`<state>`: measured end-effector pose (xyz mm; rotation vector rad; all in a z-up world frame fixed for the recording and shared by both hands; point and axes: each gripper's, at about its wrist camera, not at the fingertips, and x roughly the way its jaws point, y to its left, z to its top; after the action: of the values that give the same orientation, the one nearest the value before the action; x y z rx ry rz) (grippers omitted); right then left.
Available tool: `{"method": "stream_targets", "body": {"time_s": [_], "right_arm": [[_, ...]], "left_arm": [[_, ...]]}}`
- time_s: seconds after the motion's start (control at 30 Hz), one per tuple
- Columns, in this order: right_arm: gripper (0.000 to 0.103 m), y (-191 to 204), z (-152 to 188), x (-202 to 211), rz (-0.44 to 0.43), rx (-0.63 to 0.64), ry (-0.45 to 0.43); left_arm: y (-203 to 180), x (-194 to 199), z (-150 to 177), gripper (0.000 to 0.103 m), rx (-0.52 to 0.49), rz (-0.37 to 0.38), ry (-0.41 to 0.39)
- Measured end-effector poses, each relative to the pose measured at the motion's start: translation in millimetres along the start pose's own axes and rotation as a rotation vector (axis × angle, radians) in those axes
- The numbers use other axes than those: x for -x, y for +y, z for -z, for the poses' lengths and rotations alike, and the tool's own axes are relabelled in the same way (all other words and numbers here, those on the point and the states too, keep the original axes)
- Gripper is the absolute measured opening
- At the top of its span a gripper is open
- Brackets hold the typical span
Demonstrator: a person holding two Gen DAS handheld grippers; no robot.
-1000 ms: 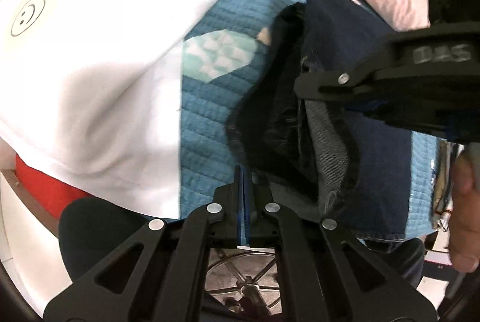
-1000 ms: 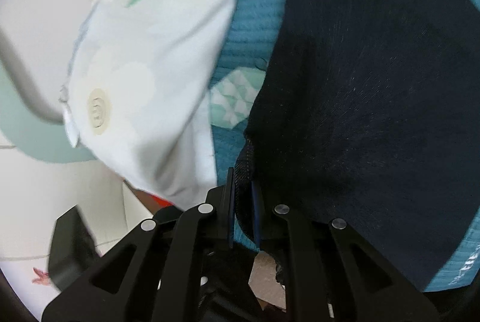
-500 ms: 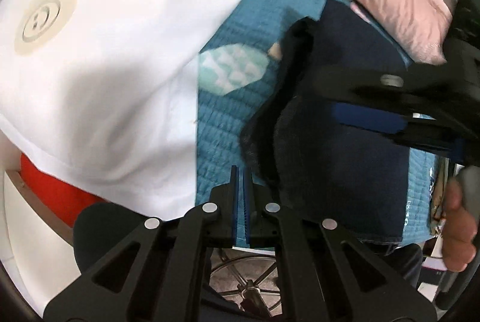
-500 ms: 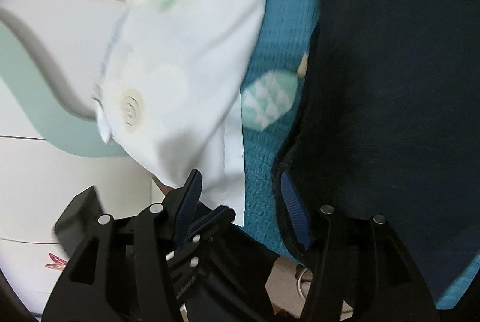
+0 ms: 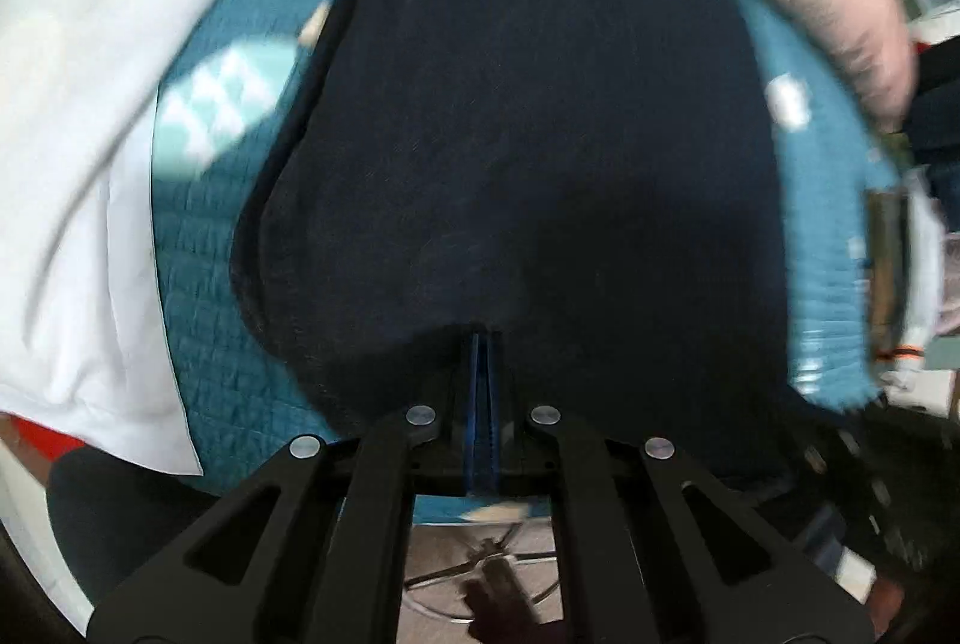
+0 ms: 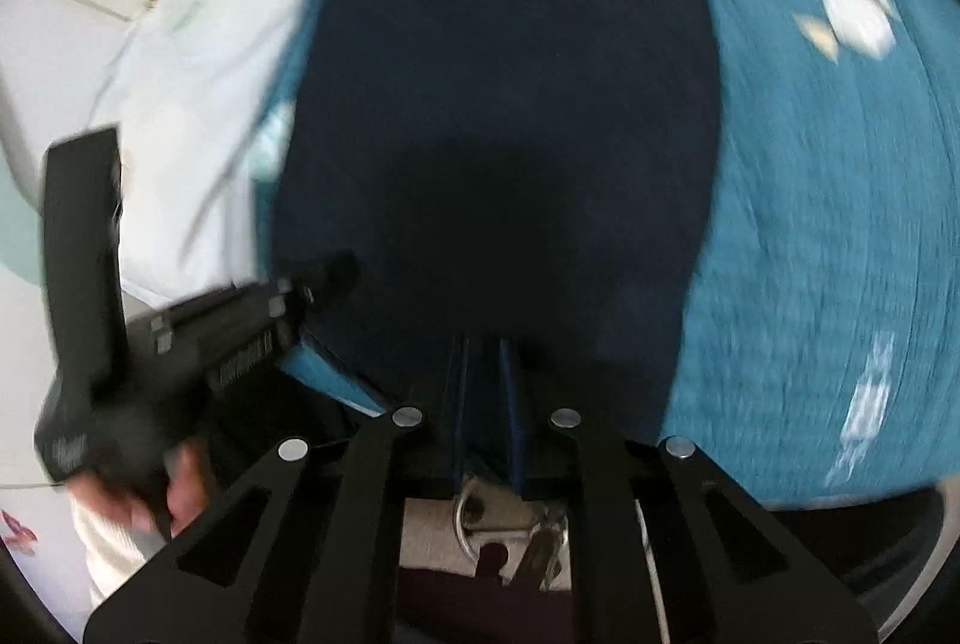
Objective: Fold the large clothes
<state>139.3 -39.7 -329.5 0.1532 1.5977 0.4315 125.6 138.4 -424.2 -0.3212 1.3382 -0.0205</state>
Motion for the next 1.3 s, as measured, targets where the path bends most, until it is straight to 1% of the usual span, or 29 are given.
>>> {"method": "stream_targets", "body": {"time_s": [0.03,0.07,0.1,0.13,0.2,0.27,0.33,0.37,0.4,0.47,0.5,0.57,0.63,0.67,0.7,0.77,0.83,0.9,0.97,1.03,1.1,1.13,1.17,1.23,1.3], "right_arm": [[0.003,-6.6,5.5,-7.2,-0.016,-0.016,0.019],[0.000,-15.6,13.1,-18.0,-0.020,-0.042,0.038],[0.000,-22.8,20.3,-24.4,-0.028,-0.068,0.043],[0.000,-26.5,26.3,-26.4,-0.053,-0.087,0.053],[0.000,-28.0,32.9,-23.7,-0.062,-0.102,0.059],[0.000,-25.4,31.6,-21.2,-0.044,-0.072,0.048],[0.000,-32.5,25.5,-33.4,-0.061,-0.104,0.067],[0.000,-39.7,22.1,-47.0,-0.079,-0.142,0.088],[0.000,-39.9,20.6,-51.8,-0.083,-0.149,0.097],[0.000,-32.0,19.5,-43.5,-0.051,-0.127,0.099],[0.003,-22.9,18.0,-33.7,-0.034,-0.093,0.089],[0.003,-8.1,11.4,-11.5,-0.063,-0.037,0.041],[0.003,-2.6,1.5,8.8,-0.057,-0.011,-0.009],[0.003,1.2,-10.8,21.2,-0.032,0.004,-0.056],[0.003,0.7,-18.4,28.4,-0.019,0.006,-0.081],[0.003,1.5,-41.0,36.1,-0.010,-0.017,-0.119],[0.003,7.3,-62.3,39.8,0.005,-0.006,-0.161],[0.003,10.1,-81.7,36.8,0.015,-0.006,-0.180],[0.003,5.9,-96.9,28.4,0.017,-0.016,-0.180],[0.003,3.5,-109.4,14.6,0.045,-0.020,-0.179],[0.003,-4.8,-116.6,1.0,0.105,-0.033,-0.160],[0.000,-4.2,-121.0,-6.8,0.128,-0.038,-0.152],[0.000,-13.9,-126.9,-23.7,0.135,-0.055,-0.128],[0.000,-28.9,-129.0,-36.4,0.111,-0.073,-0.113],[0.000,-31.0,-128.3,-30.6,0.088,-0.069,-0.104]], "left_arm": [[3.9,-8.9,0.6,0.002,0.012,0.006,0.015],[7.3,-11.8,1.0,0.002,0.024,0.024,0.015],[8.8,-11.2,0.6,0.002,0.030,0.033,0.017],[10.1,-9.4,0.3,0.002,0.037,0.037,0.021],[10.6,-5.2,1.3,0.002,0.040,0.012,0.025],[8.3,-3.3,3.9,0.002,0.014,-0.012,0.021],[9.7,-10.0,4.8,0.002,0.006,-0.012,0.020],[10.9,-13.6,4.9,0.002,0.015,-0.006,0.017],[13.2,-15.5,4.1,0.002,0.030,0.004,0.022],[10.9,-9.1,7.4,0.002,0.031,0.006,0.028],[7.5,-2.8,8.0,0.002,0.007,-0.008,0.025],[1.1,14.3,6.1,0.002,-0.032,-0.023,-0.021],[-2.4,28.6,-2.2,0.002,-0.032,-0.005,-0.059],[-5.5,35.2,-9.0,0.002,-0.036,0.007,-0.076],[-8.4,38.9,-16.0,0.002,-0.042,0.009,-0.092],[-18.2,42.5,-31.3,0.002,-0.056,0.003,-0.105],[-23.0,41.6,-45.5,0.002,-0.064,0.003,-0.116],[-28.8,35.9,-64.0,0.002,-0.070,-0.007,-0.126],[-31.6,27.8,-86.7,0.002,-0.073,-0.043,-0.134],[-23.1,22.9,-99.6,0.002,-0.069,-0.074,-0.139],[-11.8,9.0,-112.2,0.002,-0.080,-0.189,-0.135],[-7.5,-2.4,-117.6,0.002,-0.088,-0.263,-0.129],[0.4,-14.5,-122.8,0.003,-0.074,-0.290,-0.112],[10.7,-26.7,-127.7,0.003,-0.052,-0.265,-0.082],[2.5,-27.8,-128.8,0.004,-0.110,-0.315,-0.096]]}}
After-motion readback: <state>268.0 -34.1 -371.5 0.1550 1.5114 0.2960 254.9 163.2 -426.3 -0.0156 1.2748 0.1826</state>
